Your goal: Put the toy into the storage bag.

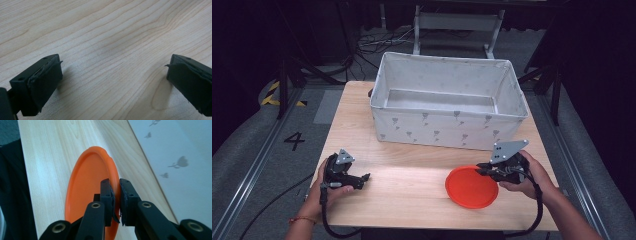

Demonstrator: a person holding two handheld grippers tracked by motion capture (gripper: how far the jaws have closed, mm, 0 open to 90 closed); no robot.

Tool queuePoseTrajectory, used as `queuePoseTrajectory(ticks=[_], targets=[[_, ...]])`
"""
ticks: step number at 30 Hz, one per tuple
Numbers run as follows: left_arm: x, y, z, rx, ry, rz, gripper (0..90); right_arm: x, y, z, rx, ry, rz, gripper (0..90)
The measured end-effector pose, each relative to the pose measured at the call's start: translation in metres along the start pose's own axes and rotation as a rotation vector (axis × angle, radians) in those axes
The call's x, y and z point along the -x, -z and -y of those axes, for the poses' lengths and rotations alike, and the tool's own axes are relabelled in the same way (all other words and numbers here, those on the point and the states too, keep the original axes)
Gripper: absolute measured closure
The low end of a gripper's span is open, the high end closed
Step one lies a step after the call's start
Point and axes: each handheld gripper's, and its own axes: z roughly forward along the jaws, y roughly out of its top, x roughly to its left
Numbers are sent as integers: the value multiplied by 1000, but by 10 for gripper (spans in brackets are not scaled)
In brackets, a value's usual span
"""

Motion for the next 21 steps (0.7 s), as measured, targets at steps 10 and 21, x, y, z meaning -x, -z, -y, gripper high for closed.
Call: queuePoseTrajectory(ticks=[10,21], targets=[[0,0,0,1,-2,2,5,14,47,0,49,23,59,821],[-1,0,0,3,-5,1,5,23,89,-2,106,38,92,821]])
